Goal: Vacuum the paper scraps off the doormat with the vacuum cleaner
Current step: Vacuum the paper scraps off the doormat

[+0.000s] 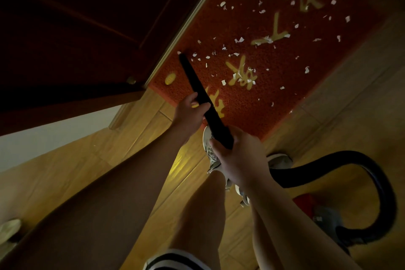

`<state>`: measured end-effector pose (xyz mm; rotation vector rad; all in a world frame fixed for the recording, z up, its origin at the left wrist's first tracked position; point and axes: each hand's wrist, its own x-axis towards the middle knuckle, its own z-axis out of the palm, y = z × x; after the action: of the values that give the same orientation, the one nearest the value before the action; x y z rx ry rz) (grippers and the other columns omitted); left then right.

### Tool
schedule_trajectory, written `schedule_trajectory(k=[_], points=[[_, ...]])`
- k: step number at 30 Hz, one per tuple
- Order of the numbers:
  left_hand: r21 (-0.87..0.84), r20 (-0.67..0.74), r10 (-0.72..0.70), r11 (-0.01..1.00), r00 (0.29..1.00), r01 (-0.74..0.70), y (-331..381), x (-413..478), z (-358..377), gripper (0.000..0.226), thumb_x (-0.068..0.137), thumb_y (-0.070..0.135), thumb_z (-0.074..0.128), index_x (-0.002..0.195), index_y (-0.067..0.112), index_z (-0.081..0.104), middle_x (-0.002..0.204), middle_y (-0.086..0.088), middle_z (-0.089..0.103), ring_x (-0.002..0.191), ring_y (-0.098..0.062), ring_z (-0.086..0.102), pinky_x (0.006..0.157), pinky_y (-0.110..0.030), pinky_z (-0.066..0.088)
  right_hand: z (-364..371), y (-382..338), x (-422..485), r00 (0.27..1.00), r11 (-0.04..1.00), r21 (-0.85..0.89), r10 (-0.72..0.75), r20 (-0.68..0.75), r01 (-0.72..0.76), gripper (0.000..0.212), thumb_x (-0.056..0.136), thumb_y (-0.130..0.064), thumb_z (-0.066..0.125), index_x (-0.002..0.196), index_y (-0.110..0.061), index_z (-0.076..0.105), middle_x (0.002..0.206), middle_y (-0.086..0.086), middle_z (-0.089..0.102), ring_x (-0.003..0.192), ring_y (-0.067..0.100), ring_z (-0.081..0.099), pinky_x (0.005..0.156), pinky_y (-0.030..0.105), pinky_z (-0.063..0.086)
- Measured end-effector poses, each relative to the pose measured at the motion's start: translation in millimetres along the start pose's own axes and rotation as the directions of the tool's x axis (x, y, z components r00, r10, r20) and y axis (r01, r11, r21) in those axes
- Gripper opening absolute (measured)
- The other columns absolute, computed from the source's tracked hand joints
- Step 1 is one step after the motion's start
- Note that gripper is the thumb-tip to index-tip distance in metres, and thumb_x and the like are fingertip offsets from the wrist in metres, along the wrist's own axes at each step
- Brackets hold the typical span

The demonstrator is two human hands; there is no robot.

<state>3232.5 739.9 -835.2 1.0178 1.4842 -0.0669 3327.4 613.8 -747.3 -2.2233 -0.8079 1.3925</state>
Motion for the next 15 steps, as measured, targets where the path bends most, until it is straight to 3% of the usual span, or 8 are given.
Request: schedule_trajectory(k=[4, 7, 12, 15], points=[[0.002, -0.025, -0.005, 1.0, 1.0, 0.005, 7, 5, -6, 0.045, 0.097, 0.011, 0.064, 0.141, 0.01, 0.055, 0.125, -0.003, 0.062, 0.105, -0.016, 0.066, 0.079, -0.023, 0.055, 1, -7, 9, 1.0, 1.0, -0.031, 0.007, 0.03, -0.006, 0.021, 0.092, -0.043, 0.066, 0.086, -0.027, 0.054, 0.062, -0.016, 0.049, 0.049, -0.001, 0.045, 0.047, 0.012, 0.025], [0.006, -0.027, -0.019, 1.0, 0.999, 0.019, 5, 9, -10, 0.044, 0.096, 0.013, 0.065, 0.14, 0.01, 0.058, 0.13, -0.006, 0.064, 0.112, -0.021, 0.067, 0.086, -0.029, 0.057, 2, -9, 12, 0.999, 0.999, -0.033, 0.008, 0.033, -0.007, 0.022, 0.092, -0.045, 0.066, 0.09, -0.024, 0.059, 0.064, -0.015, 0.052, 0.051, -0.001, 0.048, 0.047, 0.013, 0.027], [0.023, 0.0, -0.007, 1.0, 1.0, 0.007, 3, 7, -10, 0.045, 0.096, 0.015, 0.065, 0.14, 0.009, 0.057, 0.132, -0.007, 0.062, 0.114, -0.022, 0.067, 0.085, -0.029, 0.057, -1, -9, 6, 1.0, 1.0, -0.013, -0.012, 0.025, 0.013, 0.019, 0.091, -0.041, 0.068, 0.085, -0.032, 0.052, 0.06, -0.018, 0.05, 0.048, -0.002, 0.046, 0.048, 0.011, 0.026], [0.0, 0.024, -0.019, 1.0, 1.0, 0.019, 1, 4, -4, 0.049, 0.091, 0.019, 0.068, 0.139, 0.012, 0.059, 0.131, -0.006, 0.063, 0.113, -0.02, 0.067, 0.094, -0.038, 0.058, -5, -7, 1, 1.0, 1.0, -0.005, -0.011, 0.005, 0.011, 0.018, 0.09, -0.04, 0.069, 0.083, -0.028, 0.056, 0.061, -0.016, 0.054, 0.05, 0.001, 0.049, 0.05, 0.014, 0.03]])
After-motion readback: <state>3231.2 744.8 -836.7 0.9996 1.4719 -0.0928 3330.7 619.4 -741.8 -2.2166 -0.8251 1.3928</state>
